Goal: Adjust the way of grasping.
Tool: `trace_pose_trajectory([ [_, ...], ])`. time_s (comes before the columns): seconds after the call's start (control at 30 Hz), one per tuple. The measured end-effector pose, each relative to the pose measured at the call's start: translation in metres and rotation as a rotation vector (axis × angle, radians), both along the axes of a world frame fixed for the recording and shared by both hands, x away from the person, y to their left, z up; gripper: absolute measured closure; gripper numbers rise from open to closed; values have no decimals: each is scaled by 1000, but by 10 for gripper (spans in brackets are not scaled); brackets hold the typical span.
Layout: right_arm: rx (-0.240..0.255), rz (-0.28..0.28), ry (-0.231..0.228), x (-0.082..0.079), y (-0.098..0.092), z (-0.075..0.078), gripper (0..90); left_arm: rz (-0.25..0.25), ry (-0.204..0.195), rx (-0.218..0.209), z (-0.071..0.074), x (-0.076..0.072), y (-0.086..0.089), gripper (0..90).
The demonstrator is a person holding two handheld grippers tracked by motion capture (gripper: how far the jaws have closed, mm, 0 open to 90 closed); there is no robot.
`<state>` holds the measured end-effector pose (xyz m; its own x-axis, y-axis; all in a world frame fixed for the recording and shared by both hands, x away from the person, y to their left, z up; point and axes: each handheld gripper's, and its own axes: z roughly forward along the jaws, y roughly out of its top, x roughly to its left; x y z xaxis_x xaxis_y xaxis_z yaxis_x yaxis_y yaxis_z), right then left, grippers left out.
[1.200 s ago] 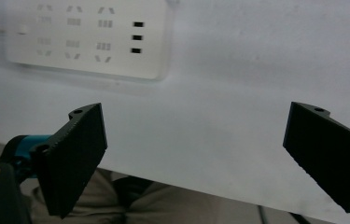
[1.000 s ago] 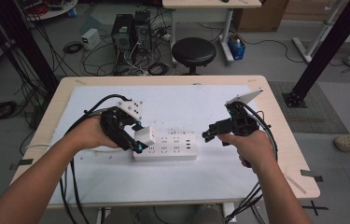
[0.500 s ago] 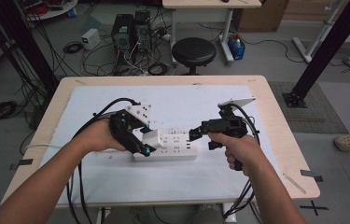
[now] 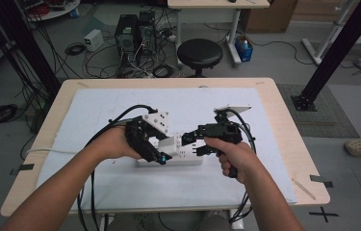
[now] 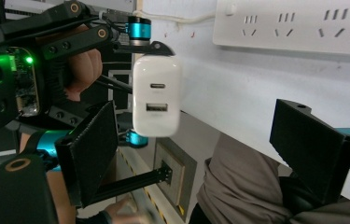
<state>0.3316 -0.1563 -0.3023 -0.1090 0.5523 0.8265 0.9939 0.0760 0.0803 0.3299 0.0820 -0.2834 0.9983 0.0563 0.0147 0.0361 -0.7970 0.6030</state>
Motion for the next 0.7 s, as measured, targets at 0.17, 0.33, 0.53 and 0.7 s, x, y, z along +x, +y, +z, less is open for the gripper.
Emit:
trace_pose_trajectory([
  [0.17,23,6,16,2,7,-6,192,1,-11,6,-1,0,-5,426],
  [0.33,49,10,15,3,12,-9,280,1,-22,8,-2,0,-8,426],
  [0.53,66,8,24,5,17,-11,345,3,-39,10,-4,0,-11,426],
  [0.7,65,9,27,5,20,-14,428,0,-53,23,-5,-1,-13,426],
])
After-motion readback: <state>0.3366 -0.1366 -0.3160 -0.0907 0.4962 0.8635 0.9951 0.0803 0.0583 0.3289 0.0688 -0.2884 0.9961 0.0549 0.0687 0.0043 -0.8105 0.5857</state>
